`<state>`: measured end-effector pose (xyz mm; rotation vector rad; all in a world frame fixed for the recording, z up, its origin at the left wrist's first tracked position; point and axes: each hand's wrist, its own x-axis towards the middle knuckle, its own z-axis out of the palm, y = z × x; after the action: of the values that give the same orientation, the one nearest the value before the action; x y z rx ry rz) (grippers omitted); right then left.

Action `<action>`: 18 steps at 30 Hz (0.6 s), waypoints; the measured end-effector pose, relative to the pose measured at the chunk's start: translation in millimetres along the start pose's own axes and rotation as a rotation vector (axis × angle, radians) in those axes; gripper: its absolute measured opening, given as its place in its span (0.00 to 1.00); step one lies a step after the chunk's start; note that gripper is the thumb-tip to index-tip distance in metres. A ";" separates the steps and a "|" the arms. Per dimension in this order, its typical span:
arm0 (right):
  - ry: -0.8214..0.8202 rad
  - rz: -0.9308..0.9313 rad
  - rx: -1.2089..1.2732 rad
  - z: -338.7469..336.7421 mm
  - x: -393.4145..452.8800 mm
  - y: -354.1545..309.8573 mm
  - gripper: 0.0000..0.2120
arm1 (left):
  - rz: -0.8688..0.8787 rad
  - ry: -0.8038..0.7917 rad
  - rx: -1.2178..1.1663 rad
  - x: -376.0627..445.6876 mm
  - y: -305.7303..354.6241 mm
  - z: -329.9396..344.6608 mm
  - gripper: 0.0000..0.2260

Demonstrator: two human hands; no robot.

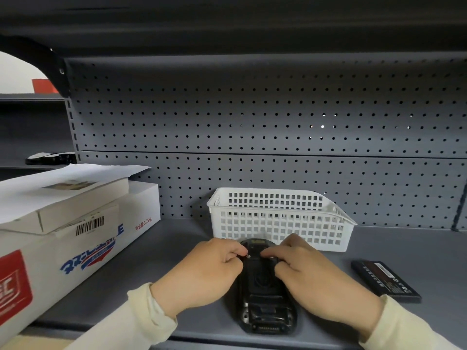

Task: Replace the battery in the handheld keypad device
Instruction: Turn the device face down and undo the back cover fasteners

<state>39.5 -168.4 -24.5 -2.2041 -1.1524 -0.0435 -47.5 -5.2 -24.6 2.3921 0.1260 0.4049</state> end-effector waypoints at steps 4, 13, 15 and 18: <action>-0.056 0.071 0.018 -4.5 11.7 -4.8 0.14 | 0.018 -0.021 0.036 -1.2 2.3 -1.9 0.13; -0.150 0.164 0.099 -6.5 31.1 -15.5 0.12 | 0.016 -0.022 0.062 -3.3 7.4 -0.4 0.11; -0.146 0.162 0.121 -6.6 30.0 -17.4 0.11 | 0.012 -0.034 0.079 -3.1 8.4 -0.5 0.11; -0.130 0.158 0.111 -5.2 28.5 -18.6 0.09 | 0.006 -0.049 0.077 -2.1 8.9 -0.7 0.10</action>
<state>44.4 -143.0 -1.8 -2.2173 -1.0197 0.2279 -49.8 -11.8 -18.8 2.4764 0.1137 0.3495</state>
